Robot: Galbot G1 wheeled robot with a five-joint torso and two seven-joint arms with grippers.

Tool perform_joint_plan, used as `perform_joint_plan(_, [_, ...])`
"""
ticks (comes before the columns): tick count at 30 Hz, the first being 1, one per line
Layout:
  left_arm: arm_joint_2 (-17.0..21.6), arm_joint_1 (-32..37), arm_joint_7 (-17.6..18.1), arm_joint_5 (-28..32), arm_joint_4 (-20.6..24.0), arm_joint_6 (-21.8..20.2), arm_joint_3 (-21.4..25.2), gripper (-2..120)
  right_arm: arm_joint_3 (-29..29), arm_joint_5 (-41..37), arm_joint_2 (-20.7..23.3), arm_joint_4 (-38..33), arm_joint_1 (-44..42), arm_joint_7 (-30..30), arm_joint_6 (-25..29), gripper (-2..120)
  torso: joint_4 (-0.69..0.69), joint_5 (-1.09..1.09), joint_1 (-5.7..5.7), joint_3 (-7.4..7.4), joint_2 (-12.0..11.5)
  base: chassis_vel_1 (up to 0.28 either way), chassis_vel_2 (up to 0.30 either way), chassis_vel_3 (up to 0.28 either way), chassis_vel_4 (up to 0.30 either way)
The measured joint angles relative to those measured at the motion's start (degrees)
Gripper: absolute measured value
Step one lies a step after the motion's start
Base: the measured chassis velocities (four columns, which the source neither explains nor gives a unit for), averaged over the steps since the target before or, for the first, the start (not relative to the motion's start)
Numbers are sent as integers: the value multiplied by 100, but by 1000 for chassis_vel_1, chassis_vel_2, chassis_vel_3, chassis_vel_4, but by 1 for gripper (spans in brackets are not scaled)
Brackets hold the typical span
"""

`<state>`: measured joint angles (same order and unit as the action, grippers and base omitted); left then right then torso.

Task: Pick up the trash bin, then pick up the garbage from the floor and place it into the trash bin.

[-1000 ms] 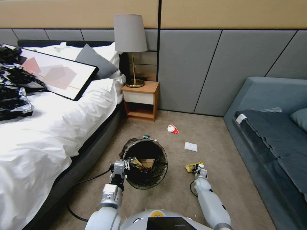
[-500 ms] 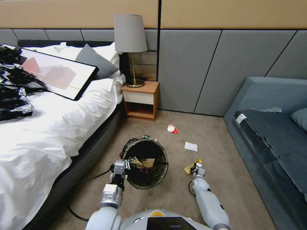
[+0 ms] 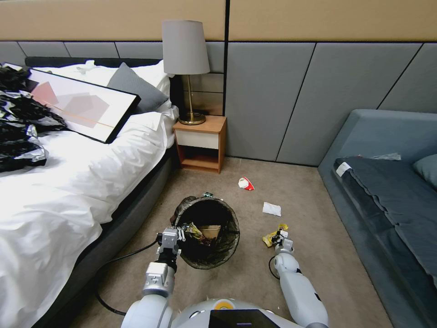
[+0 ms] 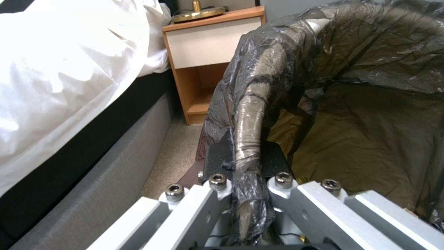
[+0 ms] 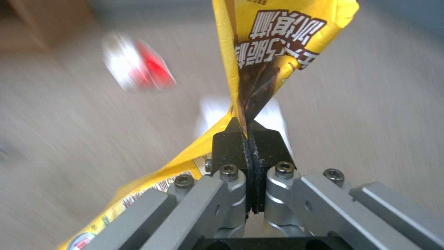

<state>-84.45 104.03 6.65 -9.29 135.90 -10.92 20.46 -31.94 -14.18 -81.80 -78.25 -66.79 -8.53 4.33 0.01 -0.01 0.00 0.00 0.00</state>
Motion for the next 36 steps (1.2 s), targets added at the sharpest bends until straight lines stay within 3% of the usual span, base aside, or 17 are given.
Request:
perform_joint_plan(3, [11,-1,-25,81,-13,-38,-25,1,137,278,6,-1360,-416,447,559,0,-3,2,0,0,0,0,0,0,0])
perform_joint_plan(4, [11,-1,-25,81,-13,-38,-25,1,137,278,6,-1360,-416,447,559,0,-3,2,0,0,0,0,0,0,0])
perform_joint_plan(7, [22,9,-35,143,-13,-57,-34,1,322,343,26,-2629,-783,973,872,0,0,0,0,-1,0,0,0,0,0])
perform_joint_plan(11, [29,13,-44,185,-18,-80,-35,1,442,353,45,-3241,-977,1359,1029,0,0,-1,0,0,0,0,0,0,0])
perform_joint_plan(14, [27,4,-53,189,-64,-88,-62,1,775,351,201,-4151,-1345,2025,1273,0,0,0,0,-1,0,0,0,0,0])
perform_joint_plan(17, [21,-14,-56,185,-100,-89,-88,1,1055,289,360,-4472,-1571,2363,1392,0,-1,-1,0,-1,1,0,0,0,0])
perform_joint_plan(26, [26,-66,-55,173,-190,-90,-163,1,1933,496,717,-4372,-1937,2856,1539,0,0,1,0,0,0,0,0,0,0])
perform_joint_plan(36, [52,-104,-51,175,-209,-91,-199,1,2198,847,696,-3835,-2186,2984,1775,0,-1,0,0,0,0,0,0,0,0])
